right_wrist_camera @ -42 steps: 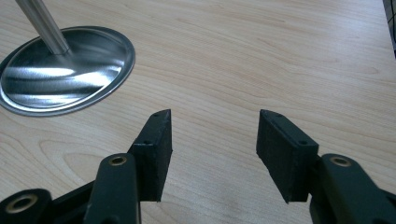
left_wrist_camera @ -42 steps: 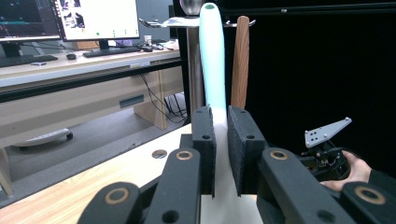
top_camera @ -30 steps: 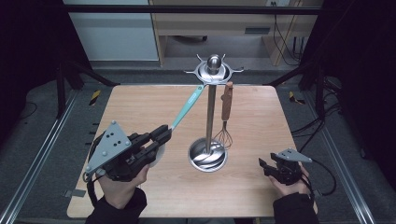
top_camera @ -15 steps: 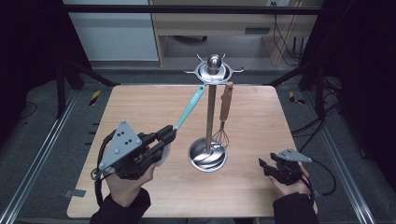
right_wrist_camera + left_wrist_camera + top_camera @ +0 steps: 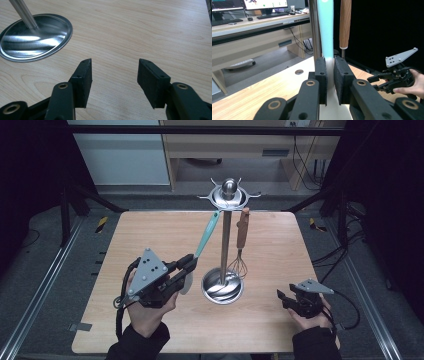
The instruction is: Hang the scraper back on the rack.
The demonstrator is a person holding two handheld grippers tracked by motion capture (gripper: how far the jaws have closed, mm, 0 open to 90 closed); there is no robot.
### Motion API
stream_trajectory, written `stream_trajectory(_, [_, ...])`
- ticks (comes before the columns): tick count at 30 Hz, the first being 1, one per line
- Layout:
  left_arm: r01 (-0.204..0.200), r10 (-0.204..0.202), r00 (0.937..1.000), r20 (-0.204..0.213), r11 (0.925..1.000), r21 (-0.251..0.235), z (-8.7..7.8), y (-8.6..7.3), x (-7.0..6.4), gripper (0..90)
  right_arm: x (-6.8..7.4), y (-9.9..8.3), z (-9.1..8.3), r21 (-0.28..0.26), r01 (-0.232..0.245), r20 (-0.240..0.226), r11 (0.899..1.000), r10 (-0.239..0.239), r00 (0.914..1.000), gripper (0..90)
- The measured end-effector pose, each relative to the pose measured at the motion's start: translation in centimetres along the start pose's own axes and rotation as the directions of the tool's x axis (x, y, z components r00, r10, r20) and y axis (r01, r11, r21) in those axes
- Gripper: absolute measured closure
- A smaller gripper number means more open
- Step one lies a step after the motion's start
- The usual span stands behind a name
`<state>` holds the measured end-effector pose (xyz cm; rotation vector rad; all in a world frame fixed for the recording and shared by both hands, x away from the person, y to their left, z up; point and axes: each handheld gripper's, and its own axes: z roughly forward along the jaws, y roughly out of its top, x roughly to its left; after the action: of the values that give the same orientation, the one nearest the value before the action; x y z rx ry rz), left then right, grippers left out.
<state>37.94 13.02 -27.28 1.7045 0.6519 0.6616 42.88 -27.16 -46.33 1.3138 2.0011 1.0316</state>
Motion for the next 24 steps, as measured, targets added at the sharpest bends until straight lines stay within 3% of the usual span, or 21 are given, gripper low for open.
stream_trajectory(13, [0.009, -0.008, 0.9997, -0.024, 0.9998, 0.019, 1.7, -0.5, -0.3, 81.2, 0.0, 0.0, 0.0, 0.000, 0.000, 0.000, 1.000, 0.000, 1.0000, 45.9])
stream_trajectory(24, [0.002, -0.001, 0.9995, -0.032, 1.0000, 0.006, 3.0, -0.9, -0.3, 81.1, 0.0, 0.0, 0.0, 0.000, 0.000, 0.000, 1.000, 0.000, 1.0000, 45.9])
